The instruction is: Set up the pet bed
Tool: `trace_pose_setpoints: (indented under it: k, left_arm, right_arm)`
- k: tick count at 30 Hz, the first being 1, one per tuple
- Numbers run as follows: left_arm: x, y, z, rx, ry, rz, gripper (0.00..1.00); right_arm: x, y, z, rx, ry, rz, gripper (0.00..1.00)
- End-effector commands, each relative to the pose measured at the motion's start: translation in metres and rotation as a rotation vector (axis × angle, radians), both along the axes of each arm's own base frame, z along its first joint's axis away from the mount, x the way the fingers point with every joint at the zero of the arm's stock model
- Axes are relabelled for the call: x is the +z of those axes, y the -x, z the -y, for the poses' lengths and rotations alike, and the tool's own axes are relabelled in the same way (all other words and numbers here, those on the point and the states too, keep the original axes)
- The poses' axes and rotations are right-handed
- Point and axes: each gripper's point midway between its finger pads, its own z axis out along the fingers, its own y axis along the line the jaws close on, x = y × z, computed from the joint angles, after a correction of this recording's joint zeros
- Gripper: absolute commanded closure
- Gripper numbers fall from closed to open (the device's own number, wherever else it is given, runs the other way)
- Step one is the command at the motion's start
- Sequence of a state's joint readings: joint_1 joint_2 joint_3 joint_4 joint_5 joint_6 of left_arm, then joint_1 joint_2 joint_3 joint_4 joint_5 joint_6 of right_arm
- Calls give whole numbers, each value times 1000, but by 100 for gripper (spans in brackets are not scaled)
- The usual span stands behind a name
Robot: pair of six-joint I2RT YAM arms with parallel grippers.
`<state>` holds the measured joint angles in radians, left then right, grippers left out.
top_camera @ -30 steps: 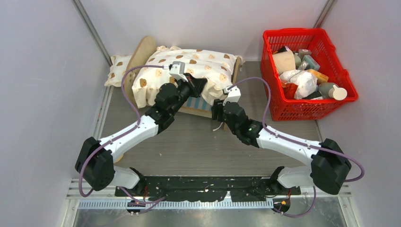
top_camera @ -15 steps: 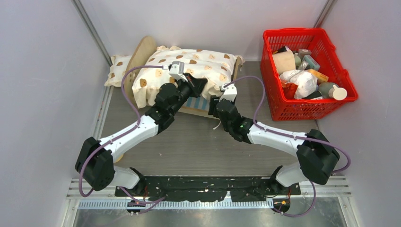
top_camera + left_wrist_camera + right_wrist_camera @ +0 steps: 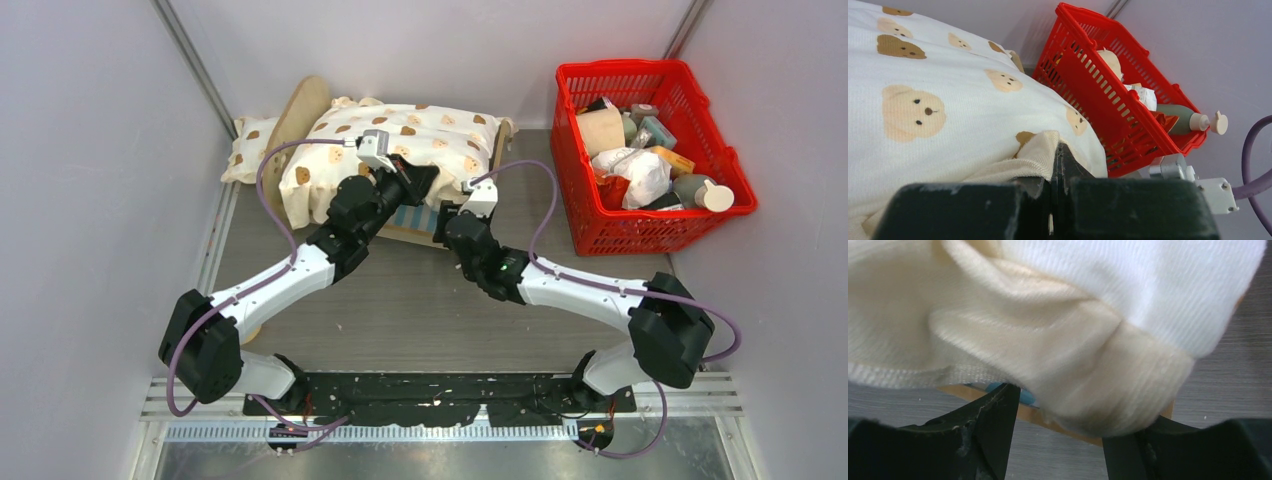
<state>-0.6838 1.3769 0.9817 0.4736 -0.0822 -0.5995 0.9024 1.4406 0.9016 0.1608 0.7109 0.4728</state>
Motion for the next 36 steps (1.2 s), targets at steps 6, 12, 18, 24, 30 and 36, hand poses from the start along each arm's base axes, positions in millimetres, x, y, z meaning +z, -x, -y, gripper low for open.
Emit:
trace_pose_setpoints:
  k: [6,12,18,24,30,36]
  left_arm:
    - [53,4,-3,-12,104,95,100]
    - [52,6,-2,-23,127,77,100]
    - [51,7,-5,-13,125,70,100]
    - [53,8,-6,-17,142,68,100]
    - [48,8,-4,-23,153,54,100]
    - [40,7,-6,-14,153,46,100]
  right_arm:
    - [18,20,8,-85,20,-18,33]
    - [12,15,-8,0,-15,62,35]
    - [11,-1,-3,-55,29,110,33]
    - [-4,-22,-1,-65,36,91,33]
    - [-5,-36,1,-73,60,110,33]
    - [4,-42,-1,-5,64,149,53]
